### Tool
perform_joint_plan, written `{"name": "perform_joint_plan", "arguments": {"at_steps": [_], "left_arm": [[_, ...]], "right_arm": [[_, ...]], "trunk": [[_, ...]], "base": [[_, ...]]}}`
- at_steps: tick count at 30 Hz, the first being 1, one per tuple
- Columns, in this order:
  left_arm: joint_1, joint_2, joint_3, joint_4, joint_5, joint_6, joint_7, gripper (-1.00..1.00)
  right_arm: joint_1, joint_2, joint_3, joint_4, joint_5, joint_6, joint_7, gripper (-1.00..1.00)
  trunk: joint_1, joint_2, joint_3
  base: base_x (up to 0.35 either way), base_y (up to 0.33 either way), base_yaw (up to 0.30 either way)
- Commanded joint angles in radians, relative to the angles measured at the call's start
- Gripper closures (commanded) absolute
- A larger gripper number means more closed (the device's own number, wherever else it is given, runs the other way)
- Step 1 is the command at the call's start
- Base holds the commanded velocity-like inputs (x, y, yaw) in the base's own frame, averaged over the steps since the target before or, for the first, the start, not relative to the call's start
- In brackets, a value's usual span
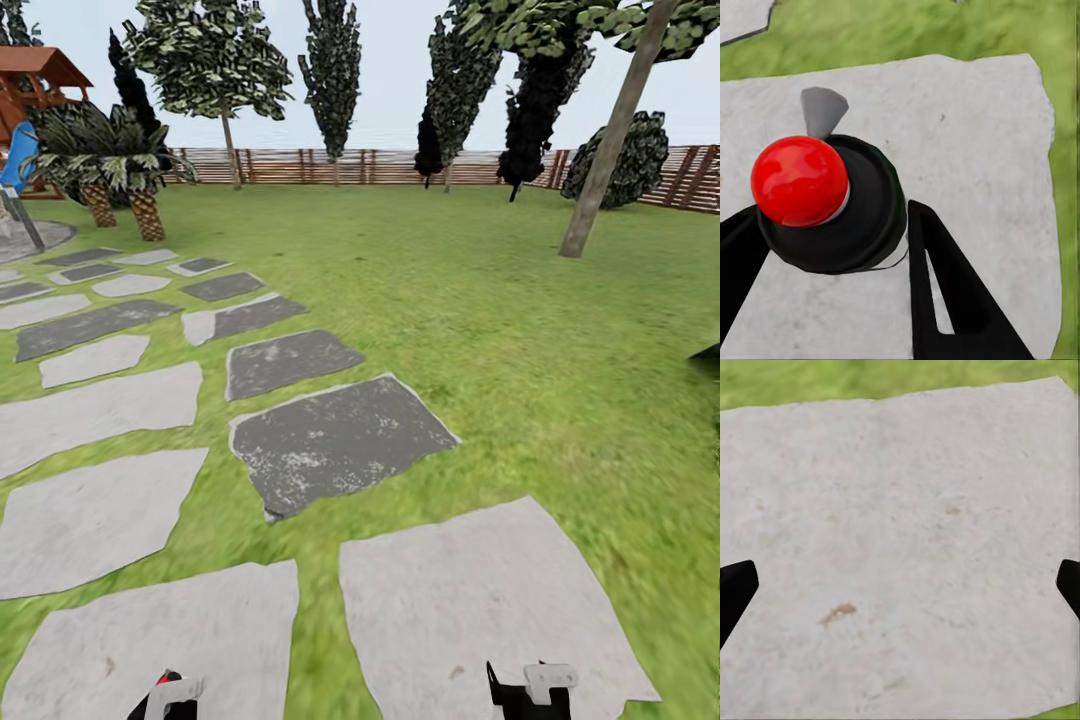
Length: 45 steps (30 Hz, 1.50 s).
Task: In the garden, pick up the pesticide atomizer on the floor and spray pesticide onto both trees until each tree trunk is fully covered.
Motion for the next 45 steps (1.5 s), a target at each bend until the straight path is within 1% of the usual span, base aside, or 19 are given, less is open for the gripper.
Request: {"name": "perform_joint_plan", "arguments": {"at_steps": [1, 7, 45], "left_arm": [[0.0, 0.0, 0.0, 0.0, 0.003, -0.003, 0.0, 1.0], [0.0, 0.0, 0.0, 0.001, 0.002, -0.003, 0.0, 1.0], [0.0, 0.0, 0.0, 0.001, 0.003, -0.003, 0.001, 1.0]], "right_arm": [[-0.001, 0.001, 0.002, 0.001, 0.001, -0.003, -0.002, -1.0], [-0.001, 0.001, 0.002, 0.002, 0.001, -0.003, 0.002, -1.0], [-0.002, 0.002, 0.002, 0.001, 0.001, -0.003, -0.005, -1.0]], "trunk": [[0.0, 0.0, -0.001], [0.0, 0.0, -0.001], [0.0, 0.0, -0.001]], "base": [[0.338, 0.0, -0.221], [0.339, 0.0, -0.074], [0.339, 0.0, -0.001]]}}
